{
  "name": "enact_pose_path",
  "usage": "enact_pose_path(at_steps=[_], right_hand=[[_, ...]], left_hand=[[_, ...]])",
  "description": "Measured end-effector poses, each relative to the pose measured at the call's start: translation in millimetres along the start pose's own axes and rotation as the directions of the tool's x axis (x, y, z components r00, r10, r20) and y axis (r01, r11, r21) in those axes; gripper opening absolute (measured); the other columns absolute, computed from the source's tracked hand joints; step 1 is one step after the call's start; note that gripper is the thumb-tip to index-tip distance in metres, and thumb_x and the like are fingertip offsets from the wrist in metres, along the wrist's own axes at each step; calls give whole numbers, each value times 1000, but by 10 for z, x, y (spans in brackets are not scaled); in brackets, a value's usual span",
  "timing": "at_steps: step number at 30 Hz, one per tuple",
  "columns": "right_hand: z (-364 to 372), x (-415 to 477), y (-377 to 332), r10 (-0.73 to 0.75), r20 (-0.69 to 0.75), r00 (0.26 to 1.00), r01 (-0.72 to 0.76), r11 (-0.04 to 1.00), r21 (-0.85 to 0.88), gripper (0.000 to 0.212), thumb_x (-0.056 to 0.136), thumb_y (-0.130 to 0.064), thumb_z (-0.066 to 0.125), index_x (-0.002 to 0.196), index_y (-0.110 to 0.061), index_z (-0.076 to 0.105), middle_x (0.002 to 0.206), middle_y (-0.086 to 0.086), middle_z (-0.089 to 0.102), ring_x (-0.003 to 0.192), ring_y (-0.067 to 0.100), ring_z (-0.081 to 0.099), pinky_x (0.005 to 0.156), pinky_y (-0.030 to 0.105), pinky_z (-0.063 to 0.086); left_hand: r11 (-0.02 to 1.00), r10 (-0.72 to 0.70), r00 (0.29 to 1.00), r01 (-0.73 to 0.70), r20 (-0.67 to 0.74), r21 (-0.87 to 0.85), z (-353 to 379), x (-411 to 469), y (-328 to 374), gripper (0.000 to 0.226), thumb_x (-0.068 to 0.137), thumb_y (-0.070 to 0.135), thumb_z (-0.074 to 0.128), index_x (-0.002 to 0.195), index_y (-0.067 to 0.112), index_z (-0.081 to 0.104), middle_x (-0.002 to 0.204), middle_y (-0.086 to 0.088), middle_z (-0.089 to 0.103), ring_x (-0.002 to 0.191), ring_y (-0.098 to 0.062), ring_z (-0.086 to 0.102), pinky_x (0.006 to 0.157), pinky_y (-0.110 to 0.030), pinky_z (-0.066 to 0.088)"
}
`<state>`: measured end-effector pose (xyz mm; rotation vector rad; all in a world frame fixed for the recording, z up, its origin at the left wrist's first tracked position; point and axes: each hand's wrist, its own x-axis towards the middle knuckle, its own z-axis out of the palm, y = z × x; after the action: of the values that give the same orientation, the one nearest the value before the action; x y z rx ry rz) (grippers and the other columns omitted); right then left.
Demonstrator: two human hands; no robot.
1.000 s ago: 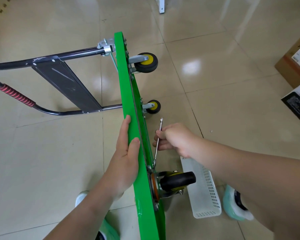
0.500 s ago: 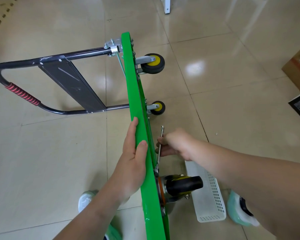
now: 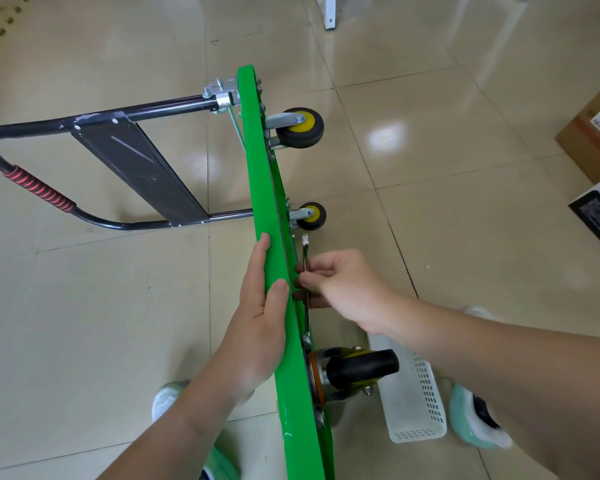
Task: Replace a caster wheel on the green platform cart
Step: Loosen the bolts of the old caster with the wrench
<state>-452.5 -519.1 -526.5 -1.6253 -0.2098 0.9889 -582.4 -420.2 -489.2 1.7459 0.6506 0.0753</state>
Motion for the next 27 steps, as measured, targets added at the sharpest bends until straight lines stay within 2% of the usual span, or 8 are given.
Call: enact_pose_path(at_steps=[3, 6, 10, 13, 16, 18, 23, 27], right_hand=[[-8, -257, 37, -133, -39, 990, 133, 991, -2, 26, 90, -3, 69, 92, -28, 77, 93, 1, 79, 95, 20, 75, 96, 45, 56], [-24, -491, 46, -226, -50, 973, 227, 974, 16, 37, 88, 6, 68, 88, -31, 75, 89, -5, 78, 92, 16, 75, 94, 36, 57], [-107, -506, -19, -264, -117, 957, 270, 962, 37, 27, 89, 4, 67, 95, -23, 72, 87, -4, 77, 89, 16, 76, 86, 29, 59], [-206, -316, -90, -130, -173, 976, 149, 983, 104, 20, 93, 0, 65, 95, -19, 70, 91, 3, 76, 84, 19, 76, 81, 36, 62], [-281, -119, -68, 62, -160, 985, -36, 987, 158, 10, 95, -3, 63, 103, -6, 68, 97, 15, 72, 82, 25, 76, 78, 39, 63], [-284, -25, -8, 150, -133, 980, -125, 977, 175, 18, 96, -4, 63, 112, 3, 65, 95, 16, 72, 81, 27, 76, 77, 40, 63], [-226, 108, 44, 243, -96, 965, -220, 954, 202, 29, 95, -4, 65, 120, 7, 58, 94, 18, 71, 80, 32, 76, 74, 43, 63], [-150, 214, 69, 296, -70, 953, -275, 936, 222, 37, 94, -2, 65, 128, 8, 54, 95, 17, 70, 69, 29, 75, 64, 38, 62]], left_hand=[[1000, 1, 1000, -1, -5, 0, 8, 7, -11, 57, 112, 30, 32, 149, 70, 12, 165, 25, 24, 149, 0, 32, 126, -41, 28], [1000, 9, 1000, -9, -11, 10, 14, 15, -27, 58, 112, 30, 33, 154, 64, 12, 165, 24, 25, 149, -3, 33, 126, -43, 28], [1000, 18, 999, -18, -30, 9, 17, 11, -23, 56, 111, 34, 34, 152, 67, 14, 163, 25, 27, 148, -4, 35, 126, -43, 28], [1000, 1, 999, -1, -35, 6, 24, 2, -4, 56, 113, 30, 32, 148, 71, 15, 162, 28, 29, 147, -3, 37, 125, -43, 30], [1000, -11, 1000, 12, -23, 13, 28, 4, 7, 56, 113, 32, 31, 145, 75, 15, 162, 27, 30, 145, -6, 41, 123, -44, 33], [1000, -14, 1000, 14, -14, 14, 20, 2, 6, 56, 113, 33, 30, 147, 73, 13, 162, 27, 28, 145, -5, 40, 123, -44, 32], [1000, -15, 1000, 16, -4, 13, 2, 8, -12, 58, 112, 31, 31, 151, 68, 11, 163, 29, 25, 147, 0, 35, 125, -41, 29], [1000, -4, 1000, 4, -2, 12, -4, 2, 1, 58, 112, 27, 32, 153, 63, 10, 164, 29, 21, 149, 8, 26, 128, -36, 22]])
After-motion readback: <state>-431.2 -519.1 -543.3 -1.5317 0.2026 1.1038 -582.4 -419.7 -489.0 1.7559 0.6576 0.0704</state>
